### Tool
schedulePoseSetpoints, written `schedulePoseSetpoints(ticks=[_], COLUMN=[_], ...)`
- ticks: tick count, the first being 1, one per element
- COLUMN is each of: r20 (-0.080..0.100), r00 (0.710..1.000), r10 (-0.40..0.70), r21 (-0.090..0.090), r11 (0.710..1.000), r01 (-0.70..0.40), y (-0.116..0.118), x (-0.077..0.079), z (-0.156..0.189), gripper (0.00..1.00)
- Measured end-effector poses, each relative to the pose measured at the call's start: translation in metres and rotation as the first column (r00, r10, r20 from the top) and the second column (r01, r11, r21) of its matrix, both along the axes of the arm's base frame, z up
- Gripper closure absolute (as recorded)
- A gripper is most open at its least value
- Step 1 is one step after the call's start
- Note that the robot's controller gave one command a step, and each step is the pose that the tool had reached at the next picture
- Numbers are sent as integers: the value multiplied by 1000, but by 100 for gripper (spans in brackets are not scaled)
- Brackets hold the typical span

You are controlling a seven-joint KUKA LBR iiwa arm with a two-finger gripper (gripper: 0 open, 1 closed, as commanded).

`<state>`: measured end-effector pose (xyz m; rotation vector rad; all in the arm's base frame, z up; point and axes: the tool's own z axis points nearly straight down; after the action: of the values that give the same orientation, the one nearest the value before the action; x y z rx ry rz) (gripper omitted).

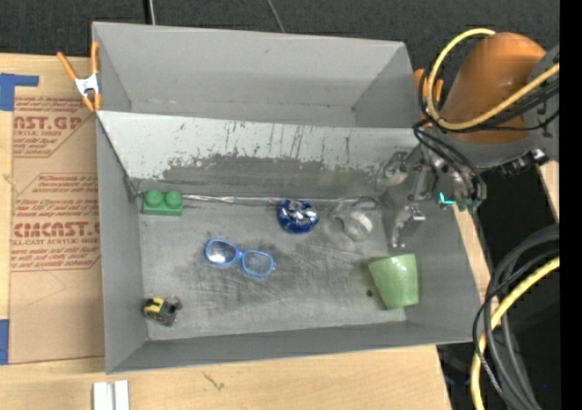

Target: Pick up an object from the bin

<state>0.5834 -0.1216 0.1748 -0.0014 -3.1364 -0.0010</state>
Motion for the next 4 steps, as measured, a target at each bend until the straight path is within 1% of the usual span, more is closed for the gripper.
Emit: schedulePoseSetpoints(ticks=[1, 2, 3, 4], r20=[11, 8, 8, 11], r00=[977, 924, 912, 783], r10=[-212, -382, -411, -621], r21=[0, 1, 1, 3], r11=[977, 924, 912, 783], r01=[212, 382, 411, 621], y=[13, 25, 24, 32], x=[9, -3, 11, 5], z=[-101, -74, -75, -101], gripper=[0, 0, 0, 0])
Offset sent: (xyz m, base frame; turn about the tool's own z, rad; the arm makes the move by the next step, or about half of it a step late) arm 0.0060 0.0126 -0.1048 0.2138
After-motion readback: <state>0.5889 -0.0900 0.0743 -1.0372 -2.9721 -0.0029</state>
